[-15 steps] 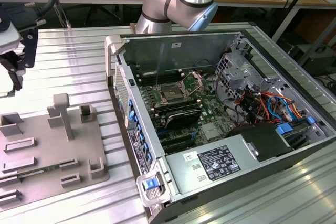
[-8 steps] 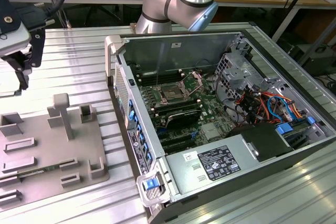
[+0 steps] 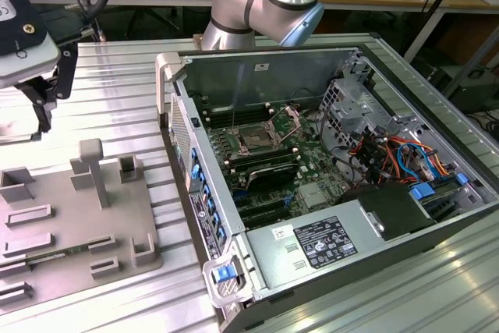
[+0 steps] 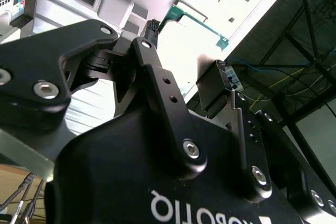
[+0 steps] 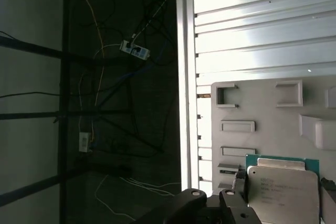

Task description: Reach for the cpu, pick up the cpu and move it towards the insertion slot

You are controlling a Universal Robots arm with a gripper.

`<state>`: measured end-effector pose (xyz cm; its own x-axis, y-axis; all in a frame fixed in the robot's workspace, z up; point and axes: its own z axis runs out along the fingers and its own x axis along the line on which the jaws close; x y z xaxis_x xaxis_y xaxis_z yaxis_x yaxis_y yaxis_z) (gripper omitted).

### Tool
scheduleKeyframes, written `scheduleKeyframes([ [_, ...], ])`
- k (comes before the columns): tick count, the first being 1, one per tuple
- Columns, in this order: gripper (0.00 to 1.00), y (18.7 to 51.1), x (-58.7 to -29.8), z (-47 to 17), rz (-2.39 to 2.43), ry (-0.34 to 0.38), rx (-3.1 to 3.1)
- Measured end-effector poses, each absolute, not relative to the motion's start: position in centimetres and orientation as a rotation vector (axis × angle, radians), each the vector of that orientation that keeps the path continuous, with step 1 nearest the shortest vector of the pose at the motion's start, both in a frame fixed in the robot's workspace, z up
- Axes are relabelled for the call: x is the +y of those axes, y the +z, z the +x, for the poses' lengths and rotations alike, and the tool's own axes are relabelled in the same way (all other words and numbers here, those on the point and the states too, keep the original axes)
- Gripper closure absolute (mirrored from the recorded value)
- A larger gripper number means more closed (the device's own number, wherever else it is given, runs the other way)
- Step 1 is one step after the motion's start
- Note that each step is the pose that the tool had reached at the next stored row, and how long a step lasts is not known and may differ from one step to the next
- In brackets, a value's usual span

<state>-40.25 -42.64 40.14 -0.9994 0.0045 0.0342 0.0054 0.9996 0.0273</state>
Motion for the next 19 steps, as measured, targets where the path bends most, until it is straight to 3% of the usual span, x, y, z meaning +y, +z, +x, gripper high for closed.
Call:
scheduleKeyframes([
  [19, 0.45, 40.1, -42.6, -38.8, -0.008, -0.043, -3.107],
])
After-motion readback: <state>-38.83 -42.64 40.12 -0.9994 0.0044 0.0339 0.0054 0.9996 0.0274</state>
